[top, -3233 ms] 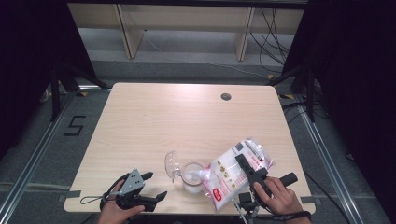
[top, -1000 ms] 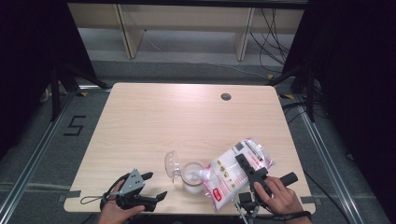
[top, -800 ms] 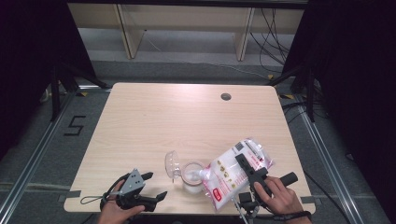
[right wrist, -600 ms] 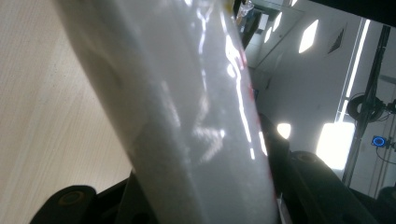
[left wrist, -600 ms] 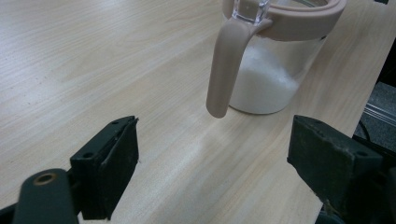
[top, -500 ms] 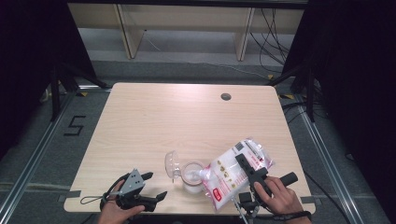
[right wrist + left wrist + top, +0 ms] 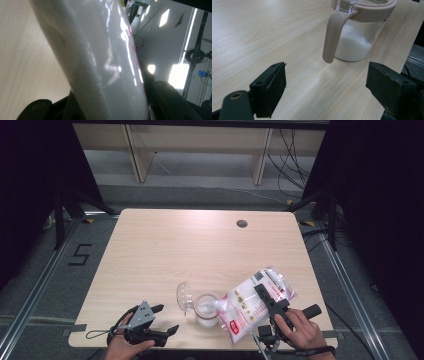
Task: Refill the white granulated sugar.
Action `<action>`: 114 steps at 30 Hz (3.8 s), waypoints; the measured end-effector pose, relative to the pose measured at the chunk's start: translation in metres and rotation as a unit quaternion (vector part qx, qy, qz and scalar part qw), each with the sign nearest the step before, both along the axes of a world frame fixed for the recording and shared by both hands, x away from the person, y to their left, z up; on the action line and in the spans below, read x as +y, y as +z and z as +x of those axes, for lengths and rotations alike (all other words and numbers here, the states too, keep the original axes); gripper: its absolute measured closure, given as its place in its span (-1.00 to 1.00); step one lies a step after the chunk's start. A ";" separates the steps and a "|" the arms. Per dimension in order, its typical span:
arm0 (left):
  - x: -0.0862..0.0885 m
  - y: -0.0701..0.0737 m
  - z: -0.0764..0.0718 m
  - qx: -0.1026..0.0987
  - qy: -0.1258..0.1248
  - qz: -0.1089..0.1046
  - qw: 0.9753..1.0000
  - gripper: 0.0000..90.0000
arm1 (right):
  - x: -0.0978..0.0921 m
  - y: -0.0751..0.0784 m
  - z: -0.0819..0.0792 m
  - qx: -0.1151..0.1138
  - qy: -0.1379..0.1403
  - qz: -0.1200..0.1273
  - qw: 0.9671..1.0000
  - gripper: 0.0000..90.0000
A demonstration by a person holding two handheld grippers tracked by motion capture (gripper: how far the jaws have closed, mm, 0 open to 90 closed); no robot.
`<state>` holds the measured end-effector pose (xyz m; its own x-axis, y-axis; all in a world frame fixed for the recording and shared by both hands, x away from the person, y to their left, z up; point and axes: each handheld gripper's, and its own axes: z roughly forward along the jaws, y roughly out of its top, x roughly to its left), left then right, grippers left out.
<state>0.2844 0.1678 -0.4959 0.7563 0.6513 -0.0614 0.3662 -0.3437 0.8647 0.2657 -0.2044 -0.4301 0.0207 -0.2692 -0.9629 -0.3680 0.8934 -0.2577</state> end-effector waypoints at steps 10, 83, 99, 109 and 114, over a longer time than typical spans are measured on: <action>0.000 0.000 0.000 0.001 0.000 0.000 1.000 -0.65 | -0.001 0.003 -0.001 -0.001 -0.008 -0.008 1.000 0.45; -0.001 -0.001 -0.001 0.006 0.005 -0.006 1.000 -0.65 | 0.003 0.003 -0.005 0.014 0.006 0.012 1.000 0.46; -0.001 -0.001 0.000 0.002 0.000 -0.005 1.000 -0.65 | 0.003 0.003 -0.004 0.009 0.006 0.008 1.000 0.46; -0.001 -0.001 0.000 0.002 0.000 -0.005 1.000 -0.65 | 0.004 0.003 -0.005 0.005 0.003 0.002 1.000 0.46; 0.001 0.000 0.001 0.000 -0.003 0.013 1.000 -0.65 | 0.004 0.001 -0.004 -0.002 0.009 0.006 1.000 0.46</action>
<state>0.2851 0.1689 -0.4958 0.7599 0.6486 -0.0437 0.3635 -0.3683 0.8557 0.2617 -0.2007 -0.4286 0.0290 -0.2573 -0.9659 -0.3825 0.8899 -0.2485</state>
